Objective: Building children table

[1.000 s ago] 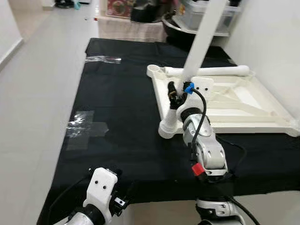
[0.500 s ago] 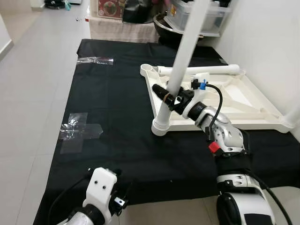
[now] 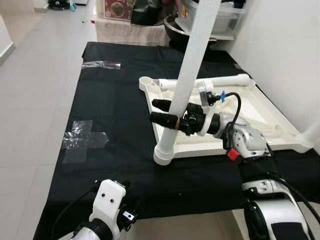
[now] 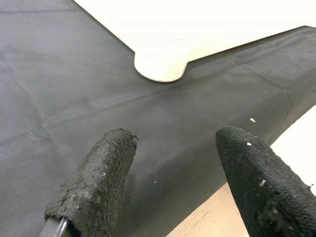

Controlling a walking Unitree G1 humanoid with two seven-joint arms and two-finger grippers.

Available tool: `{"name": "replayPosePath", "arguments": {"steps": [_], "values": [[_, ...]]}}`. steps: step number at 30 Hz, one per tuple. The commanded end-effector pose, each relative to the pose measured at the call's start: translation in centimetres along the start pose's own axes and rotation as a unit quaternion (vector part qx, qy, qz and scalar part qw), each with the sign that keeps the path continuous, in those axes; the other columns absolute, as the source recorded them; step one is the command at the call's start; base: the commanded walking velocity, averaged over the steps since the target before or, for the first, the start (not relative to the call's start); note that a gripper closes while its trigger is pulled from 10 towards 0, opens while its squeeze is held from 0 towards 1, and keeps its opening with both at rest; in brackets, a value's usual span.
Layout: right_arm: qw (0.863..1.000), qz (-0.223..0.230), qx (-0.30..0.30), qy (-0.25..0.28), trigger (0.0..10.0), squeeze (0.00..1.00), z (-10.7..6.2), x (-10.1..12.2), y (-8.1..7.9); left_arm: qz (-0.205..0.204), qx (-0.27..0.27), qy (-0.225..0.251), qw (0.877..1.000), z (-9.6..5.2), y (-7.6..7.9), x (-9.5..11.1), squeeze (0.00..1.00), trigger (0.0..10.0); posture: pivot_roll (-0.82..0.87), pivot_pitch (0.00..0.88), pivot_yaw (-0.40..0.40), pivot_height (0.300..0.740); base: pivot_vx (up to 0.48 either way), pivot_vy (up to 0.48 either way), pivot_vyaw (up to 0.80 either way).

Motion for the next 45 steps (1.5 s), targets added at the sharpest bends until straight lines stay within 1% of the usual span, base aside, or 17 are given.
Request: {"name": "replayPosePath", "arguments": {"steps": [1,10,14,15,17,19,25,29,30,31,32,37,38,40,41,42,45], "values": [[1.000,-0.006,-0.024,-0.011,0.0,0.00,0.4,-0.7,0.5,-0.015,-0.008,-0.003,1.000,0.1,0.5,-0.3,0.00,10.0,0.13,0.042,-0.149,0.740,0.000,0.000,0.00],[0.974,-0.021,-0.221,0.045,0.0,0.00,-0.1,-0.8,3.5,-0.012,-0.009,0.000,1.000,0.1,0.3,-0.2,0.00,10.0,0.13,0.052,-0.138,0.740,0.000,0.000,0.00],[0.869,-0.046,-0.485,0.085,0.0,0.00,-3.2,-0.4,6.2,-0.012,-0.011,0.000,1.000,0.2,0.1,-0.4,0.00,10.0,0.12,0.038,-0.128,0.740,0.000,0.000,0.00],[0.869,-0.046,-0.485,0.085,0.0,0.00,-3.2,-0.4,6.2,-0.012,-0.011,0.000,1.000,0.2,0.1,-0.4,0.00,10.0,0.12,0.038,-0.128,0.740,0.000,0.000,0.00],[0.799,-0.064,-0.590,0.097,0.0,0.00,-5.6,-0.5,6.2,-0.010,-0.012,-0.001,1.000,0.3,0.0,-0.4,0.00,10.0,0.12,0.036,-0.125,0.740,0.000,0.000,0.00],[0.799,-0.064,-0.590,0.097,0.0,0.00,-5.6,-0.5,6.2,-0.010,-0.012,-0.001,1.000,0.3,0.0,-0.4,0.00,10.0,0.12,0.036,-0.125,0.740,0.000,0.000,0.00],[0.725,-0.044,-0.673,0.139,0.0,0.00,-5.9,-1.5,4.1,-0.016,0.014,0.001,1.000,0.8,-0.5,-0.3,0.00,10.0,0.13,0.029,-0.138,0.740,0.000,0.000,0.00],[0.723,-0.037,-0.674,0.149,2.2,0.00,-5.5,-1.3,4.1,-0.014,0.010,0.003,1.000,0.8,-0.4,-0.3,0.00,10.0,0.13,0.040,-0.132,0.740,0.000,0.000,0.00],[0.731,-0.035,-0.660,0.169,10.0,0.00,-4.9,-0.7,4.0,-0.012,0.004,0.004,1.000,0.8,-0.3,-0.2,0.00,10.0,0.13,0.042,-0.135,0.740,0.000,0.000,0.00],[0.750,-0.044,-0.632,0.189,10.0,0.00,-4.1,0.3,3.9,-0.013,0.001,0.003,1.000,0.7,-0.3,-0.3,0.00,10.0,0.13,0.043,-0.134,0.740,0.000,0.000,0.00],[0.763,-0.057,-0.611,0.201,10.0,1.00,-3.7,1.0,3.8,-0.013,0.001,0.003,1.000,0.7,-0.3,-0.3,0.00,10.0,0.13,0.043,-0.134,0.740,0.000,0.000,0.00],[0.805,-0.086,-0.551,0.202,10.0,1.00,-3.0,2.4,4.2,-0.013,0.000,0.003,1.000,0.8,-0.3,-0.4,0.00,10.0,0.12,0.050,-0.133,0.740,0.000,0.000,0.00],[0.824,-0.088,-0.522,0.202,10.0,0.00,-2.6,2.7,4.2,-0.014,-0.001,0.003,1.000,0.8,-0.3,-0.4,0.00,10.0,0.12,0.046,-0.131,0.740,0.000,0.000,0.00],[0.827,-0.102,-0.516,0.200,10.0,0.00,-3.0,3.1,4.4,-0.014,-0.001,0.003,1.000,0.9,-0.3,-0.4,0.00,10.0,0.11,0.046,-0.137,0.740,0.000,0.000,0.00],[0.844,-0.106,-0.487,0.200,10.0,0.00,-2.8,3.5,4.4,-0.014,-0.001,0.003,1.000,0.9,-0.3,-0.4,0.00,10.0,0.11,0.046,-0.137,0.740,0.000,0.000,0.00],[0.899,-0.069,-0.396,0.173,10.0,0.00,-1.6,3.2,4.1,-0.013,-0.004,0.004,1.000,1.1,-0.2,-0.3,0.00,10.0,0.11,0.044,-0.141,0.740,0.000,0.000,0.00],[0.942,-0.050,-0.302,0.138,10.0,0.00,-0.4,2.6,2.9,-0.012,-0.005,0.005,1.000,1.1,-0.2,-0.3,0.00,10.0,0.11,0.042,-0.133,0.740,0.000,0.000,0.00]]}}
Point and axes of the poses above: a point about 5 cm out from each wrist's last joint towards the gripper, its own z axis pointing out of the wrist towards the gripper, its own x axis along the axis of the wrist's last joint, y = z × x, the point moved 5 cm from there along z, pointing out of the wrist towards the gripper, and after that the axes turned 8 degrees about z, right-handed, at the moved point
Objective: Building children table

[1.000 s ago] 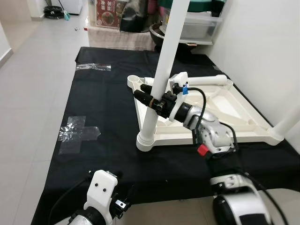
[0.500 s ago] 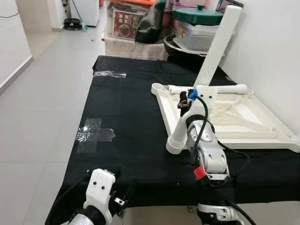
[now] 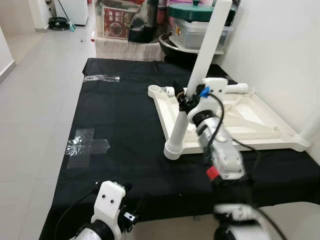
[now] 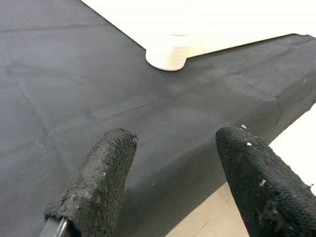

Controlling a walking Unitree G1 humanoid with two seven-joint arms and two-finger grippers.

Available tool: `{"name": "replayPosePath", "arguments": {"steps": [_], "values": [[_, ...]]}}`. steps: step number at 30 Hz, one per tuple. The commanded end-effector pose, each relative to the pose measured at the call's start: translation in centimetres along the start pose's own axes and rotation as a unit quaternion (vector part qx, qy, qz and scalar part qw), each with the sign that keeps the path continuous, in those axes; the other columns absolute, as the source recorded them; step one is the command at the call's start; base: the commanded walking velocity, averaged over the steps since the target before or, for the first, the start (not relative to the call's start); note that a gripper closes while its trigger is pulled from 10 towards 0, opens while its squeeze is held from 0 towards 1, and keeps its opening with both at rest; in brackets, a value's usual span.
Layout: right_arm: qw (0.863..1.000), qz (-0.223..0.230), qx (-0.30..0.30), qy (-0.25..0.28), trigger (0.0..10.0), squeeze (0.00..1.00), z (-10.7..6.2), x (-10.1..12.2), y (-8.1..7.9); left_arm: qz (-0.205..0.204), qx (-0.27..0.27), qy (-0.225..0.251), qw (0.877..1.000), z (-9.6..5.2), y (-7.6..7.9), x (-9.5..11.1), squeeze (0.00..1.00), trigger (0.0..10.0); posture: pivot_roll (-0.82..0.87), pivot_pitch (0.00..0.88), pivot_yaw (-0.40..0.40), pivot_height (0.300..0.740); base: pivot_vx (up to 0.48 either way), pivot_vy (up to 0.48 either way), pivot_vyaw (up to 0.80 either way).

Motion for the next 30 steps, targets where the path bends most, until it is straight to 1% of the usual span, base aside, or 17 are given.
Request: {"name": "replayPosePath", "arguments": {"steps": [1,2,3,4,7,8,9,13,16,17,19,20,23,24,25,28,30], "values": [[0.992,0.031,0.108,-0.049,10.0,0.00,-0.3,-1.3,-2.2,0.002,-0.007,-0.004,1.000,0.1,0.3,-0.3,0.00,10.0,0.11,0.042,-0.130,0.740,0.000,0.000,0.00],[0.992,0.031,0.108,-0.049,10.0,0.00,-0.3,-1.3,-2.2,0.002,-0.007,-0.004,1.000,0.1,0.3,-0.3,0.00,10.0,0.11,0.042,-0.130,0.740,0.000,0.000,0.00],[0.972,0.035,0.207,-0.107,10.0,0.00,-1.6,-2.6,-3.8,0.001,-0.007,-0.005,1.000,0.0,0.3,-0.4,0.00,10.0,0.12,0.037,-0.131,0.740,0.000,0.000,0.00],[0.972,0.035,0.207,-0.107,10.0,0.00,-1.6,-2.6,-3.8,0.001,-0.007,-0.005,1.000,0.0,0.3,-0.4,0.00,10.0,0.12,0.037,-0.131,0.740,0.000,0.000,0.00],[0.926,0.053,0.334,-0.168,10.0,0.00,-3.7,-3.7,-5.8,0.001,-0.007,-0.006,1.000,0.0,0.2,-0.4,0.00,10.0,0.11,0.041,-0.128,0.740,0.000,0.000,0.00],[0.926,0.053,0.334,-0.168,10.0,0.00,-3.7,-3.7,-5.8,0.001,-0.007,-0.006,1.000,0.0,0.2,-0.4,0.00,10.0,0.11,0.041,-0.128,0.740,0.000,0.000,0.00],[0.896,0.048,0.395,-0.198,10.0,0.00,-4.6,-4.4,-6.7,0.001,-0.006,-0.006,1.000,0.0,0.2,-0.4,0.00,10.0,0.12,0.047,-0.123,0.740,0.000,0.000,0.00],[0.881,0.045,0.421,-0.209,10.0,0.00,-3.6,-4.9,-7.1,0.002,-0.005,-0.005,1.000,0.0,0.1,-0.3,0.00,10.0,0.13,0.061,-0.127,0.740,0.000,0.000,0.00],[0.882,0.041,0.423,-0.202,10.0,0.00,-2.9,-4.8,-7.3,0.002,-0.005,-0.005,1.000,0.0,0.1,-0.2,0.00,10.0,0.13,0.073,-0.124,0.740,0.000,0.000,0.00],[0.885,0.044,0.420,-0.198,4.1,0.00,-2.6,-4.6,-7.5,0.002,-0.005,-0.005,1.000,0.0,0.0,-0.2,0.00,10.0,0.13,0.074,-0.120,0.740,0.000,0.000,0.00],[0.885,0.044,0.420,-0.198,4.1,0.00,-2.6,-4.6,-7.5,0.002,-0.005,-0.005,1.000,0.0,0.0,-0.2,0.00,10.0,0.13,0.074,-0.120,0.740,0.000,0.000,0.00],[0.888,0.051,0.418,-0.187,0.0,0.00,-2.2,-4.3,-7.6,0.003,-0.006,-0.006,1.000,0.0,0.0,-0.2,0.00,10.0,0.14,0.081,-0.113,0.740,0.000,0.000,0.00],[0.906,0.066,0.391,-0.151,0.0,0.00,-1.3,-3.5,-7.6,0.005,-0.008,-0.006,1.000,0.0,-0.1,-0.1,0.00,10.0,0.14,0.093,-0.118,0.740,0.000,0.000,0.00],[0.906,0.066,0.391,-0.151,0.0,0.00,-1.3,-3.5,-7.6,0.005,-0.008,-0.006,1.000,0.0,-0.1,-0.1,0.00,10.0,0.14,0.093,-0.118,0.740,0.000,0.000,0.00],[0.920,0.064,0.363,-0.129,0.0,0.00,-0.7,-3.1,-7.4,0.005,-0.007,-0.006,1.000,0.0,-0.2,0.0,0.00,10.0,0.14,0.094,-0.119,0.740,0.000,0.000,0.00],[0.928,0.063,0.347,-0.117,0.0,0.00,-0.4,-2.9,-7.2,0.005,-0.006,-0.006,1.000,0.0,-0.2,0.0,0.00,10.0,0.14,0.102,-0.120,0.740,0.000,0.000,0.00],[0.975,0.028,0.199,-0.098,0.0,0.00,1.5,-3.2,-4.5,0.005,-0.005,-0.005,1.000,0.0,-0.2,0.1,0.00,10.0,0.13,0.101,-0.121,0.740,0.000,0.000,0.00]]}}
Point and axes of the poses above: a point about 5 cm out from each wrist's last joint towards the gripper, its own z axis pointing out of the wrist towards the gripper, its own x axis along the axis of the wrist's last joint, y = z × x, the point moved 5 cm from there along z, pointing out of the wrist towards the gripper, and after that the axes turned 8 degrees about z, right-handed, at the moved point
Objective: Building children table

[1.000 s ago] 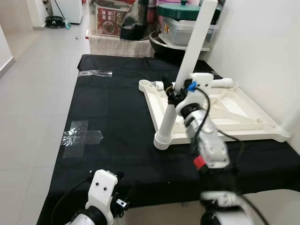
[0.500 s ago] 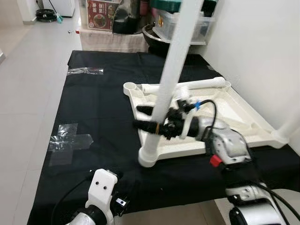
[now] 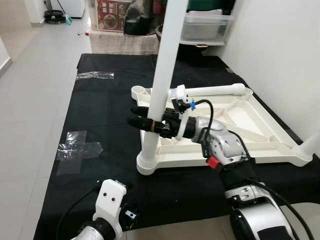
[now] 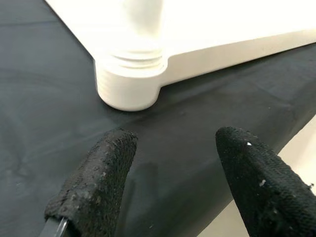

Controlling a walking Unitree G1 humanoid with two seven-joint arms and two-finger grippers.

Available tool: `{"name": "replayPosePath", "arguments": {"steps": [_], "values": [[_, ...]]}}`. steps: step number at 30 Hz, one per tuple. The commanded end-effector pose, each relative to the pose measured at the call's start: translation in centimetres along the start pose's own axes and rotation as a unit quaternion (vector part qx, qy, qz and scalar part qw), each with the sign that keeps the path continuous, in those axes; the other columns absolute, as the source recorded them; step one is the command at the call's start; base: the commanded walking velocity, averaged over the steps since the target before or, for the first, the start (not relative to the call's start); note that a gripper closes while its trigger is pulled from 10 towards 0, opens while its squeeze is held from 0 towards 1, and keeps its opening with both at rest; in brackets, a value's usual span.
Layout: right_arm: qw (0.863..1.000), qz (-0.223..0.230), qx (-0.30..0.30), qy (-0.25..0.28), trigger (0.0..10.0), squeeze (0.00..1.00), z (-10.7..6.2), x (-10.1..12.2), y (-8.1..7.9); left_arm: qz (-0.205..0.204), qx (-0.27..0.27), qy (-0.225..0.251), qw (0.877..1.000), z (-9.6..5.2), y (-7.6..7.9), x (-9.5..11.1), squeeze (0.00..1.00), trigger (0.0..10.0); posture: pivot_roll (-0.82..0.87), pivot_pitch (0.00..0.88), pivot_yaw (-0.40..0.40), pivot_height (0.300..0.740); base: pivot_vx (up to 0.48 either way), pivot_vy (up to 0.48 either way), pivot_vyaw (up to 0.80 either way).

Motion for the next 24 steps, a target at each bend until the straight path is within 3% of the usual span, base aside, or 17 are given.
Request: {"name": "replayPosePath", "arguments": {"steps": [1,2,3,4,6,7,10,15,16,17,18,19,20,22,24], "values": [[0.993,-0.010,-0.115,0.041,0.0,0.00,-0.8,1.5,2.7,-0.002,-0.004,-0.006,1.000,-0.2,0.2,-0.1,0.00,10.0,0.13,0.101,-0.121,0.740,0.000,0.000,0.00],[0.949,-0.025,-0.308,0.066,0.0,0.00,-2.5,1.9,6.1,-0.001,-0.004,-0.005,1.000,-0.1,0.0,-0.1,0.00,10.0,0.12,0.101,-0.112,0.740,0.000,0.000,0.00],[0.949,-0.025,-0.308,0.066,0.0,0.00,-2.5,1.9,6.1,-0.001,-0.004,-0.005,1.000,-0.1,0.0,-0.1,0.00,10.0,0.12,0.101,-0.112,0.740,0.000,0.000,0.00],[0.930,-0.029,-0.358,0.077,0.0,0.00,-3.2,2.0,6.8,0.000,-0.003,-0.005,1.000,-0.1,0.0,-0.1,0.00,10.0,0.12,0.101,-0.112,0.740,0.000,0.000,0.00],[0.867,-0.038,-0.488,0.090,0.0,0.00,-5.6,1.5,7.8,0.002,-0.003,-0.005,1.000,-0.1,-0.1,-0.1,0.00,10.0,0.11,0.101,-0.104,0.740,0.000,0.000,0.00],[0.867,-0.038,-0.488,0.090,0.0,0.00,-5.6,1.5,7.8,0.002,-0.003,-0.005,1.000,-0.1,-0.1,-0.1,0.00,10.0,0.11,0.101,-0.104,0.740,0.000,0.000,0.00],[0.801,-0.027,-0.588,0.109,0.0,0.00,-7.5,0.3,6.9,0.005,-0.001,-0.006,1.000,-0.1,-0.1,-0.1,0.00,10.0,0.14,0.097,-0.107,0.740,0.000,0.000,0.00],[0.796,-0.013,-0.595,0.111,0.0,0.00,-6.7,-0.4,6.0,0.006,0.000,-0.007,1.000,-0.1,-0.2,-0.2,0.00,10.0,0.13,0.100,-0.102,0.740,0.000,0.000,0.00],[0.808,0.005,-0.578,0.112,0.0,0.00,-5.2,-1.0,5.2,0.005,-0.001,-0.007,1.000,-0.1,-0.1,-0.1,0.00,10.0,0.13,0.108,-0.105,0.740,0.000,0.000,0.00],[0.827,0.013,-0.549,0.120,10.0,0.00,-3.6,-1.0,4.3,0.001,-0.001,-0.005,1.000,-0.1,-0.2,0.0,0.00,10.0,0.13,0.104,-0.105,0.740,0.000,0.000,0.00],[0.839,0.018,-0.530,0.125,10.0,0.00,-2.6,-0.9,3.6,-0.002,-0.001,-0.004,1.000,-0.1,-0.2,0.1,0.00,10.0,0.13,0.104,-0.105,0.740,0.000,0.000,0.00],[0.839,0.018,-0.530,0.125,10.0,0.00,-2.6,-0.9,3.6,-0.002,-0.001,-0.004,1.000,-0.1,-0.2,0.1,0.00,10.0,0.13,0.104,-0.105,0.740,0.000,0.000,0.00],[0.848,0.002,-0.512,0.138,10.0,1.00,-1.9,-0.2,3.2,-0.001,-0.003,-0.005,1.000,-0.1,-0.2,0.0,0.00,10.0,0.13,0.104,-0.105,0.740,0.000,0.000,0.00],[0.848,0.002,-0.512,0.138,10.0,1.00,-1.9,-0.2,3.2,-0.001,-0.003,-0.005,1.000,-0.1,-0.2,0.0,0.00,10.0,0.13,0.104,-0.105,0.740,0.000,0.000,0.00],[0.846,-0.037,-0.503,0.170,10.0,1.00,-3.2,2.2,4.1,-0.002,-0.006,-0.007,1.000,-0.1,0.1,-0.1,0.00,10.0,0.13,0.094,-0.115,0.740,0.000,0.000,0.00]]}}
Point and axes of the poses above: a point about 5 cm out from each wrist's last joint towards the gripper, its own z axis pointing out of the wrist towards the gripper, its own x axis along the axis of the wrist's last joint, y = z × x, the point moved 5 cm from there along z, pointing out of the wrist towards the gripper, and after that the axes turned 8 degrees about z, right-handed, at the moved point
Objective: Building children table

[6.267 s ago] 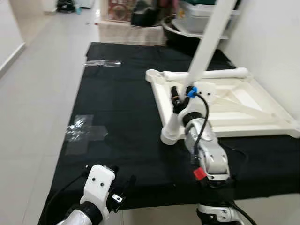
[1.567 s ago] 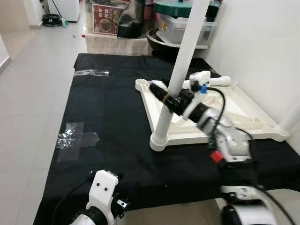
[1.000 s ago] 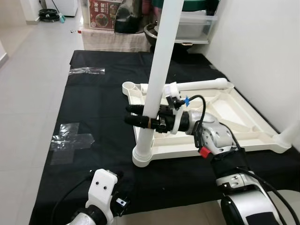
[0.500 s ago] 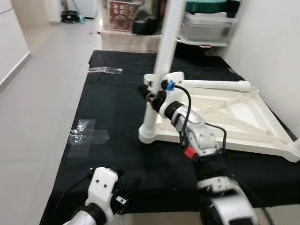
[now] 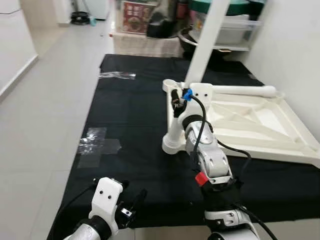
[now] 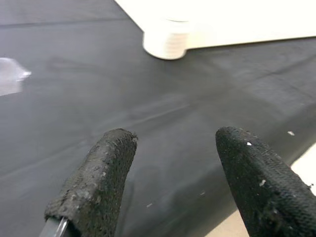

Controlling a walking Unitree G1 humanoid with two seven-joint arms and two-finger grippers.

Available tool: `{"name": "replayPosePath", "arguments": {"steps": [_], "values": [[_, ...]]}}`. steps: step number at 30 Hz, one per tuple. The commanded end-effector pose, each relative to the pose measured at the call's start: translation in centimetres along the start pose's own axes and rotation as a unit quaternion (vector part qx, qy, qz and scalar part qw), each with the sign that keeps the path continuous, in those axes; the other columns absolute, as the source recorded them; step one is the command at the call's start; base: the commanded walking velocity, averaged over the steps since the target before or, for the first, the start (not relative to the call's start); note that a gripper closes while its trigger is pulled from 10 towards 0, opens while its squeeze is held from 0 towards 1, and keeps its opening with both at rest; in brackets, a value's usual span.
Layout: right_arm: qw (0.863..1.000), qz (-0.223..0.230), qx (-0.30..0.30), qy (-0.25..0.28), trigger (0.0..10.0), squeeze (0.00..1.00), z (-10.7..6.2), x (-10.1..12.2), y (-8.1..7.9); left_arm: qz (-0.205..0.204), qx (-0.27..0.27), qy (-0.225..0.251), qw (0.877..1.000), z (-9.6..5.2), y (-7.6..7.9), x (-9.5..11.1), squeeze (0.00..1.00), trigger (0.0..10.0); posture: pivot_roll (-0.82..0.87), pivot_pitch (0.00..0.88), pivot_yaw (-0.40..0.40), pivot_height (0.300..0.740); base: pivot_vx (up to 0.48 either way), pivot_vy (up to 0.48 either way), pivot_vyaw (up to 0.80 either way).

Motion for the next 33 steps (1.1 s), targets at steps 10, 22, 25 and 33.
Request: {"name": "replayPosePath", "arguments": {"steps": [10,22,25,33], "values": [[0.940,0.119,0.316,-0.052,10.0,0.00,-0.1,1.4,-2.6,-0.005,-0.007,-0.005,1.000,0.0,0.4,-0.2,0.00,10.0,0.12,0.097,-0.115,0.740,0.000,0.000,0.00],[0.751,0.114,0.628,-0.169,10.0,0.00,-7.0,-0.2,-6.1,-0.004,-0.004,-0.004,1.000,-0.2,0.4,-0.1,0.00,10.0,0.14,0.108,-0.129,0.740,0.000,0.000,0.00],[0.717,0.124,0.665,-0.172,10.0,0.00,-7.7,0.1,-7.2,-0.006,-0.003,-0.004,1.000,-0.3,0.5,-0.1,0.00,10.0,0.14,0.111,-0.127,0.740,0.000,0.000,0.00],[0.785,0.092,0.589,-0.168,0.0,0.00,-4.7,-1.3,-7.1,-0.008,-0.005,-0.005,1.000,-0.4,0.6,-0.1,0.00,10.0,0.14,0.112,-0.129,0.740,0.000,0.000,0.00]]}}
Point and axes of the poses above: a point about 5 cm out from each wrist's last joint towards the gripper, its own z axis pointing out of the wrist towards the gripper, its own x axis along the axis of the wrist's last joint, y = z × x, the point moved 5 cm from there along z, pointing out of the wrist towards the gripper, and after that the axes turned 8 degrees about z, right-handed, at the moved point
